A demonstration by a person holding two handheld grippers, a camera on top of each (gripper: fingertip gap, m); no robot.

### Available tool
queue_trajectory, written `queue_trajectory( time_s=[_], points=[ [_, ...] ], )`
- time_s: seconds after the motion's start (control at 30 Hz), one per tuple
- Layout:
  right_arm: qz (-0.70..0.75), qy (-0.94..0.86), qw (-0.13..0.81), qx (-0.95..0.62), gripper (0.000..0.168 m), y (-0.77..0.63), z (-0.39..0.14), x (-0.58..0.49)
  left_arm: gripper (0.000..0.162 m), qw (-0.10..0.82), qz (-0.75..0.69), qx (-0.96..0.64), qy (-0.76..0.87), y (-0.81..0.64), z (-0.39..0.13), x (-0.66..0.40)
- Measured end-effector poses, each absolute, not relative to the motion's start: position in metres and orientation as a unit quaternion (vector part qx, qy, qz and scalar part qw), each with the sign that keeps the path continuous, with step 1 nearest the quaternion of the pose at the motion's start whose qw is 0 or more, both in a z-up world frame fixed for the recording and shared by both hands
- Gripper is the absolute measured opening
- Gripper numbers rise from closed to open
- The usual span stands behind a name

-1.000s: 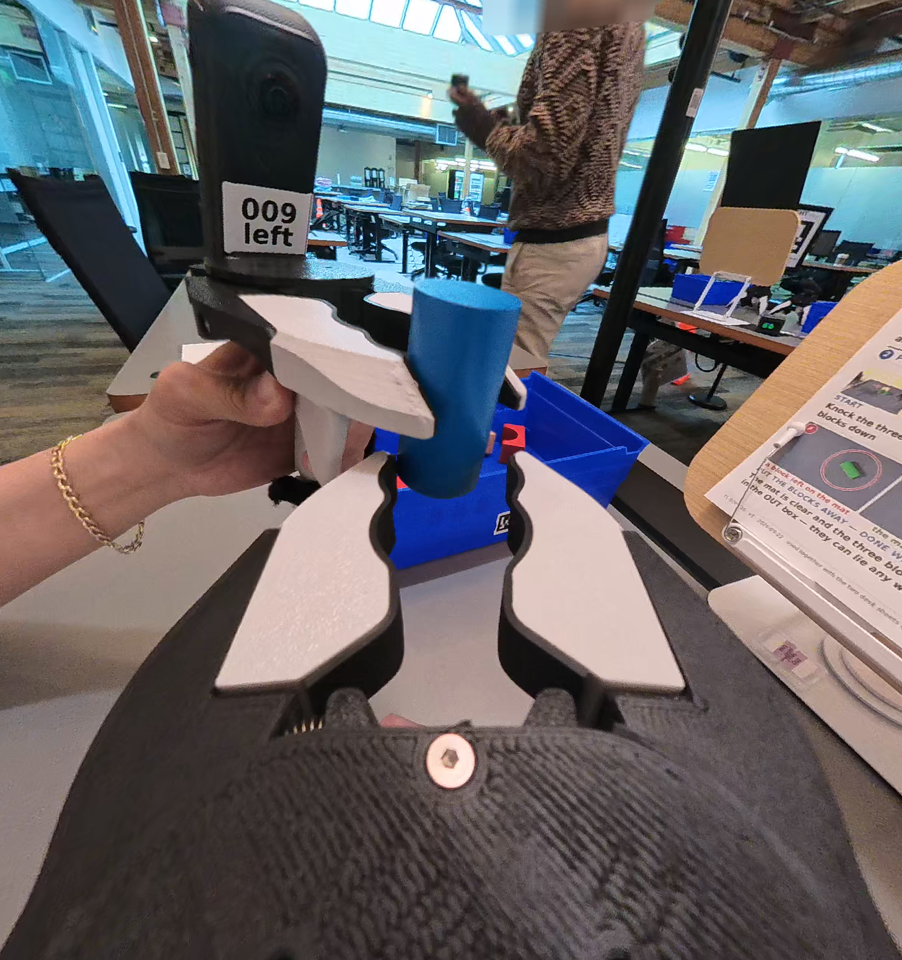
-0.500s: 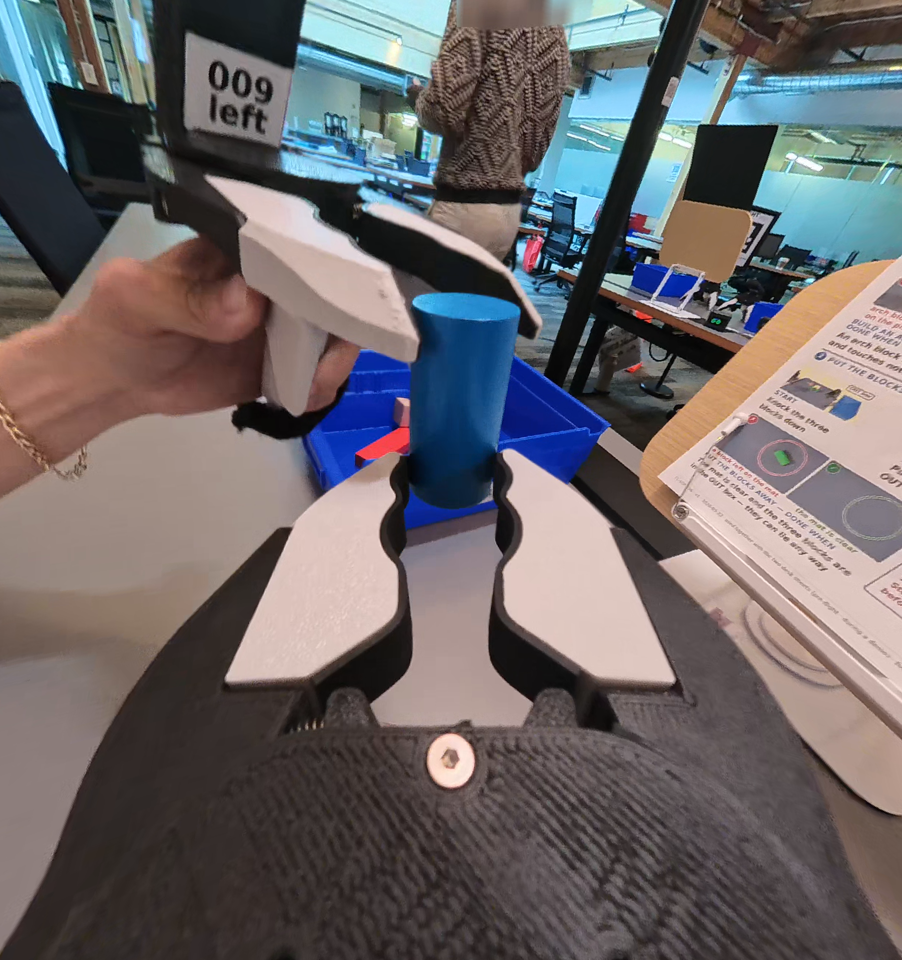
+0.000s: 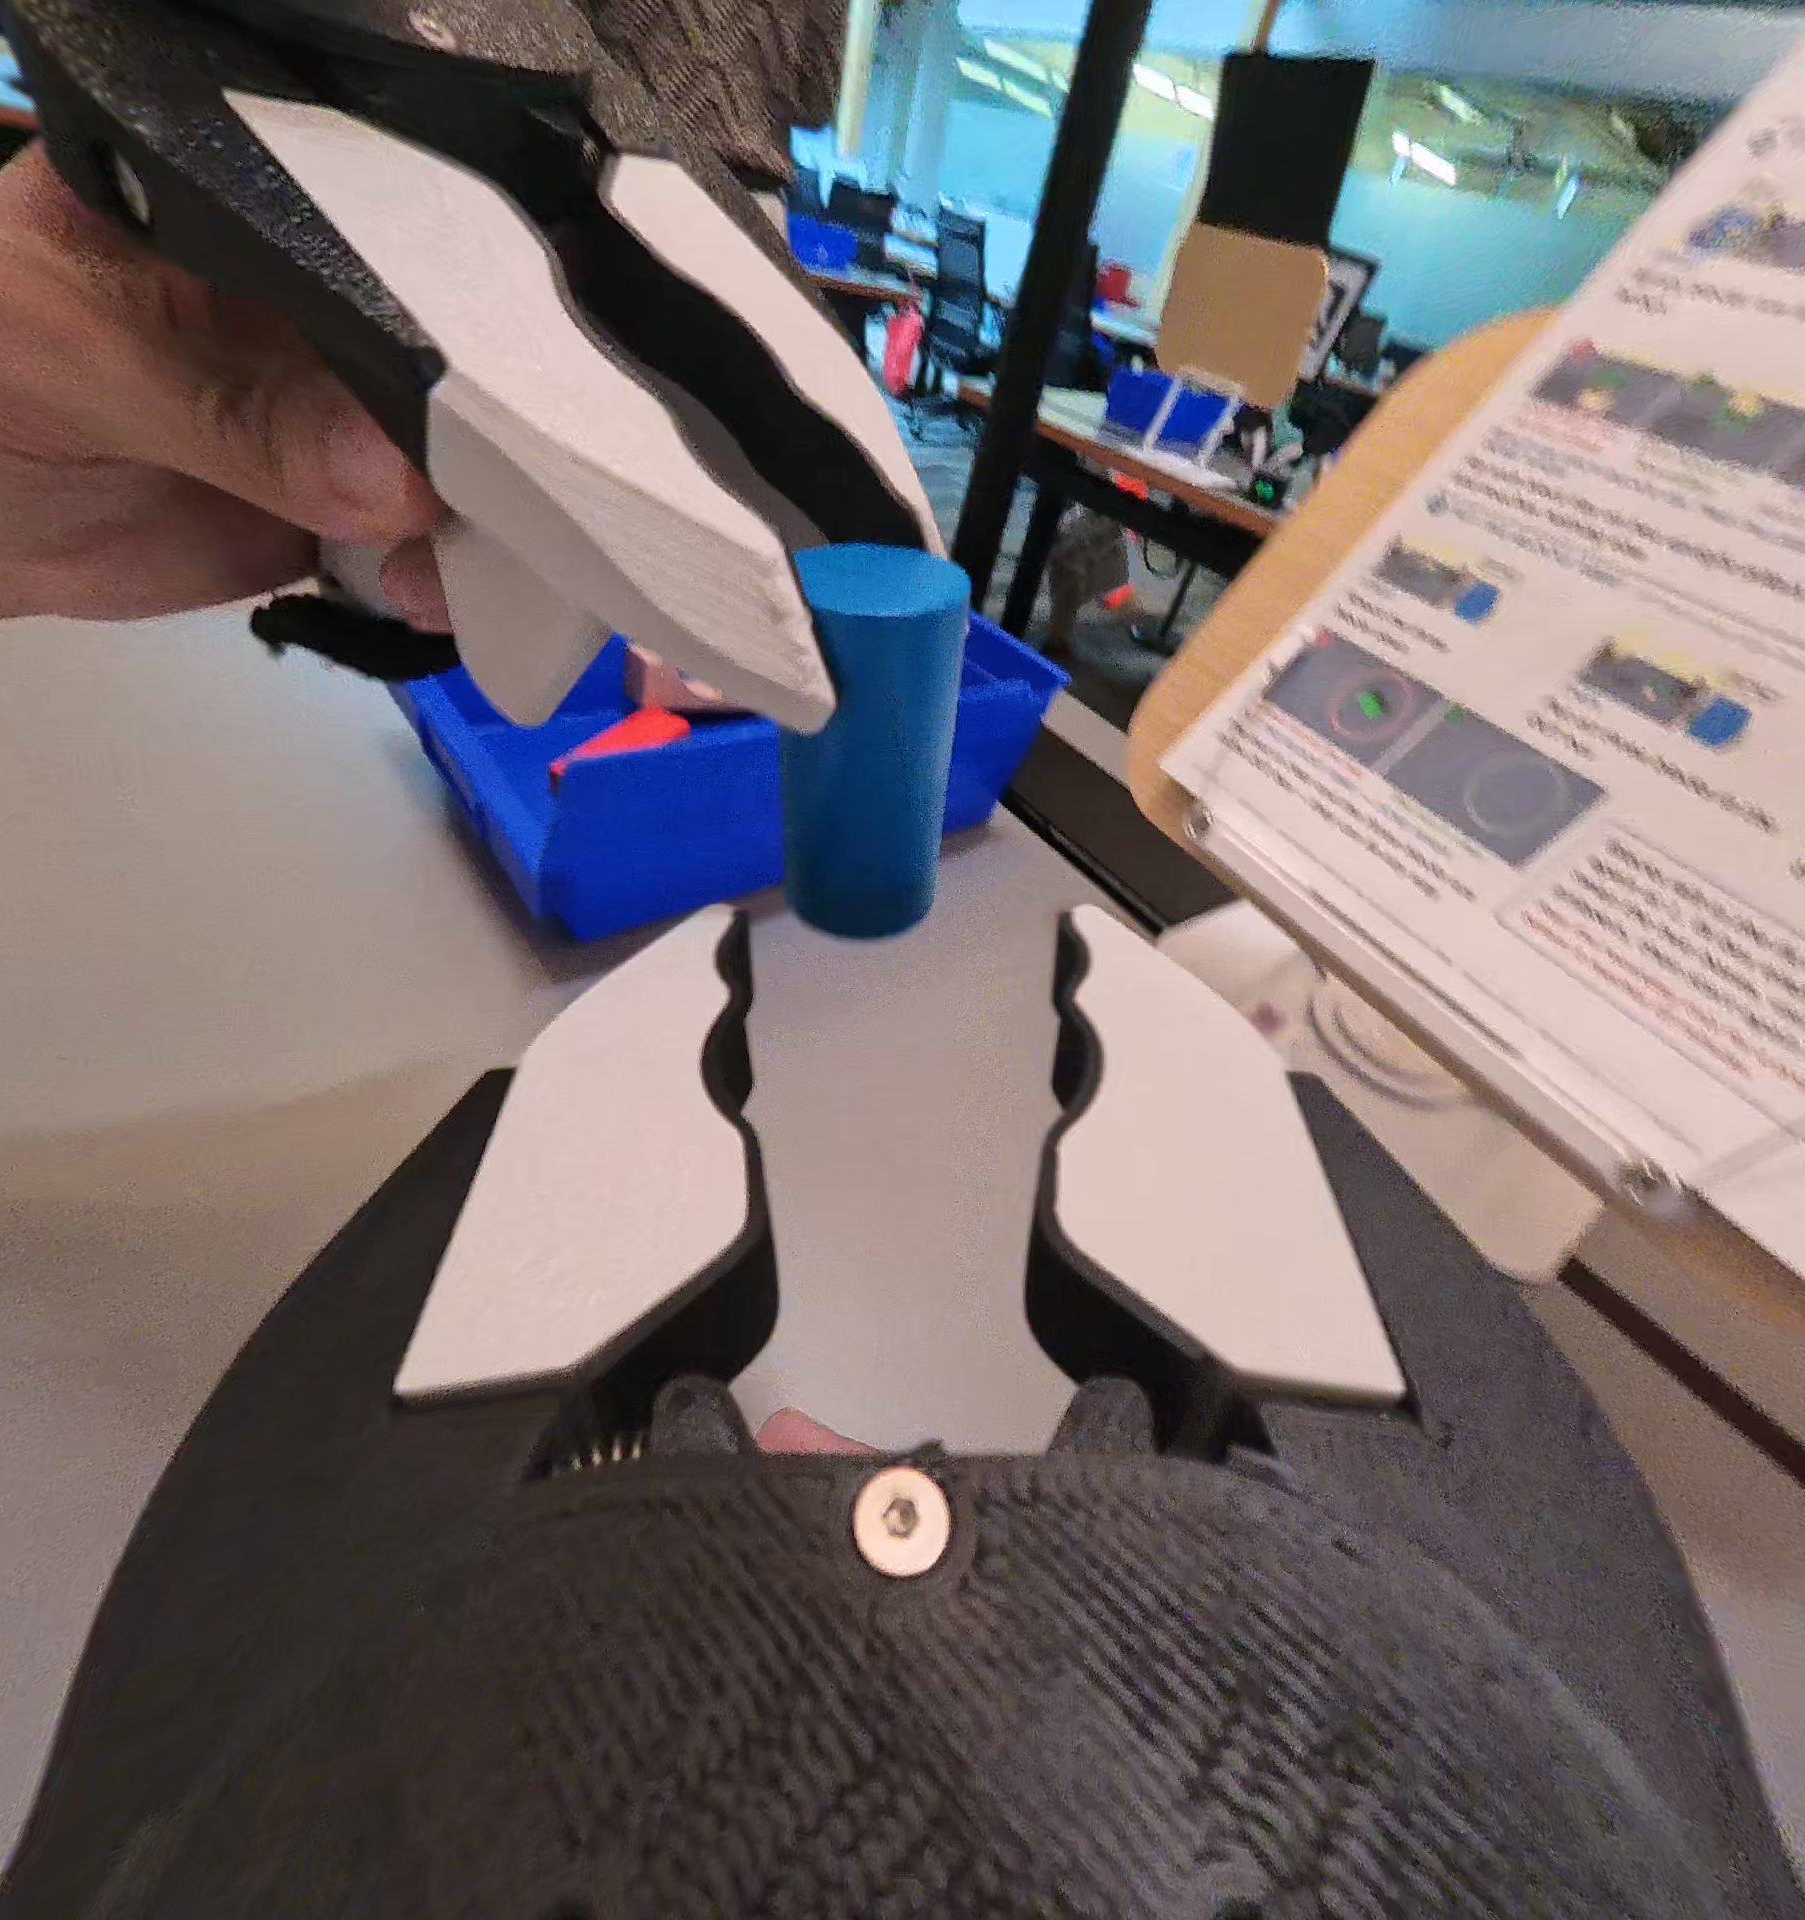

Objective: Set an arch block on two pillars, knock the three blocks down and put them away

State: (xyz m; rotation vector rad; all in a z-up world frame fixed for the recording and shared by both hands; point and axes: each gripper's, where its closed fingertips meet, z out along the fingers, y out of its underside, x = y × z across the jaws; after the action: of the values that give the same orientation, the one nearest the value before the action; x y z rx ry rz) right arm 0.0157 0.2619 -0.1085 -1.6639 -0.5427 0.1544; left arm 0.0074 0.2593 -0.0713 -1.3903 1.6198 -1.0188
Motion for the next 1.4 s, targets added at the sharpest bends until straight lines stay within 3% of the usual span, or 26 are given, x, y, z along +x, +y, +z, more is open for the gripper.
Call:
queue_trajectory(
  time_s=[0.03,0.33,0.67,1.4],
  points=[
    [0.067,-0.232,0.624,-0.743,0.06,0.256,-0.115,0.026,0.032,0.38,-0.392,-0.551,0.631,0.264,-0.077,0.013],
    [0.056,-0.116,0.602,-0.788,0.063,0.191,-0.153,0.127,0.031,0.377,-0.379,-0.566,0.628,0.301,-0.145,0.087],
    [0.083,-0.06,0.605,-0.79,0.063,0.159,-0.172,0.154,0.031,0.327,-0.398,-0.588,0.623,0.322,-0.208,0.154],
    [0.091,-0.048,0.596,-0.796,0.063,0.161,-0.189,0.165,0.032,0.311,-0.354,-0.598,0.648,0.318,-0.245,0.166]
  ],
)
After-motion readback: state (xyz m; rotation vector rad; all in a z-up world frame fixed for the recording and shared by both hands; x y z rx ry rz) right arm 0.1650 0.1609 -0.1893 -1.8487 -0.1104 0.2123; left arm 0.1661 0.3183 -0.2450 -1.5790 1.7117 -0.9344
